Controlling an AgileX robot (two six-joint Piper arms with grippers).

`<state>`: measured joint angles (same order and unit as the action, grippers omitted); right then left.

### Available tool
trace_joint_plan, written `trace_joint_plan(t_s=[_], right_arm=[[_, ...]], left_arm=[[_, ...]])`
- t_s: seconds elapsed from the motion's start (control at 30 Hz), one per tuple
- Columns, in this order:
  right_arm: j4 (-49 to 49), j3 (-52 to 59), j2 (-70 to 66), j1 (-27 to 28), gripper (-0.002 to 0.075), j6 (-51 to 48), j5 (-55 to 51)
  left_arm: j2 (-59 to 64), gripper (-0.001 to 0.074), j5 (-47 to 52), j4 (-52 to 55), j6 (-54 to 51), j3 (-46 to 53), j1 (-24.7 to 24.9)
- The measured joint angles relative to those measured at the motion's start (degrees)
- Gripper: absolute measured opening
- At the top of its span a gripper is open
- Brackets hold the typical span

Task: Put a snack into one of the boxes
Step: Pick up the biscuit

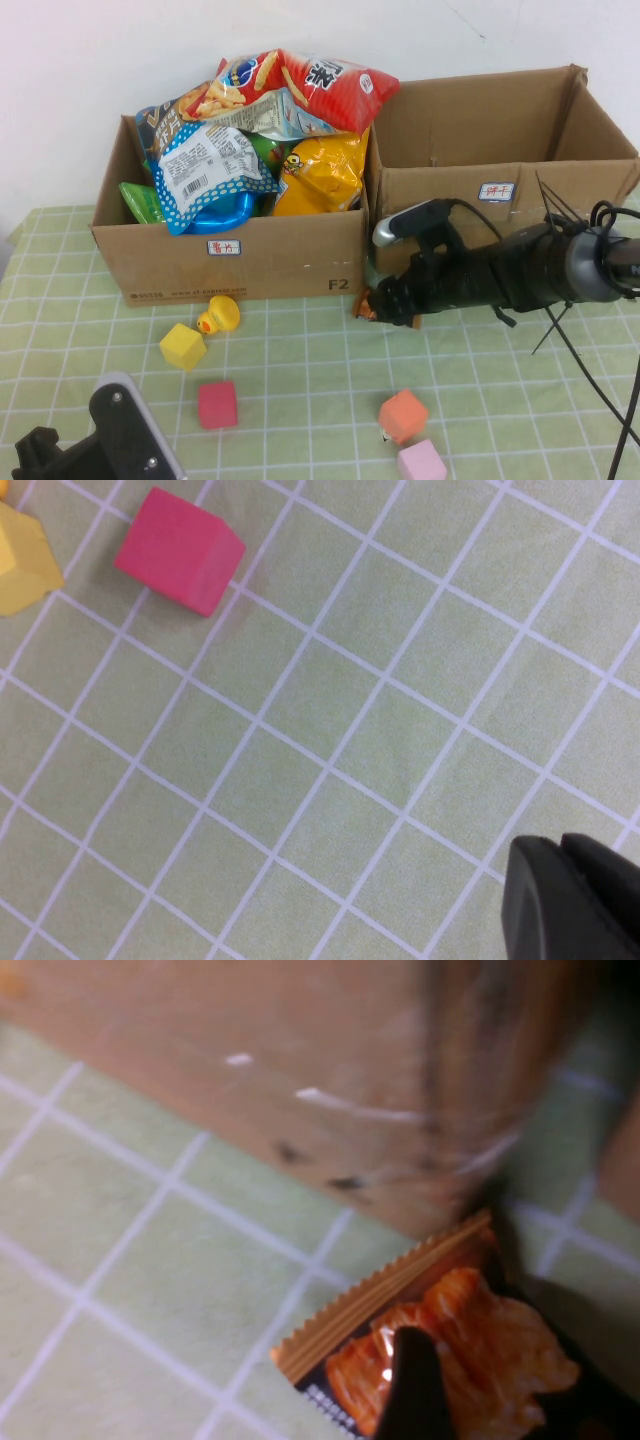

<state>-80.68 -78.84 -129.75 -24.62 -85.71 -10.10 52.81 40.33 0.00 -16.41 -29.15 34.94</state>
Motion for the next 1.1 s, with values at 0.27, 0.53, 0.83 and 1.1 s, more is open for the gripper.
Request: trace_joint_plan(t_s=[0.27, 0.53, 0.83, 1.1], right_arm=[[1.01, 1.59, 0.39, 0.1, 0.047, 0.07, -3.97], [10.09, 7.92, 4.71, 0.1, 0.047, 0.19, -10.17], [12.95, 10.04, 10.29, 0.1, 0.0483, -0.69, -12.62], [22.46, 10.27, 11.47, 0.1, 0.0499, -3.42, -13.33]], left_arm=[[0.0, -0.0001, 0.0, 0.0, 0.0, 0.0, 0.0], [0.0, -0.0001, 0.0, -0.39, 0.13, 0.0, 0.0], [0.0, -0.0001, -0.24, -0.39, 0.13, 0.0, 0.0], [0.0, -0.0001, -1.15, -0.49, 0.6, 0.0, 0.0]])
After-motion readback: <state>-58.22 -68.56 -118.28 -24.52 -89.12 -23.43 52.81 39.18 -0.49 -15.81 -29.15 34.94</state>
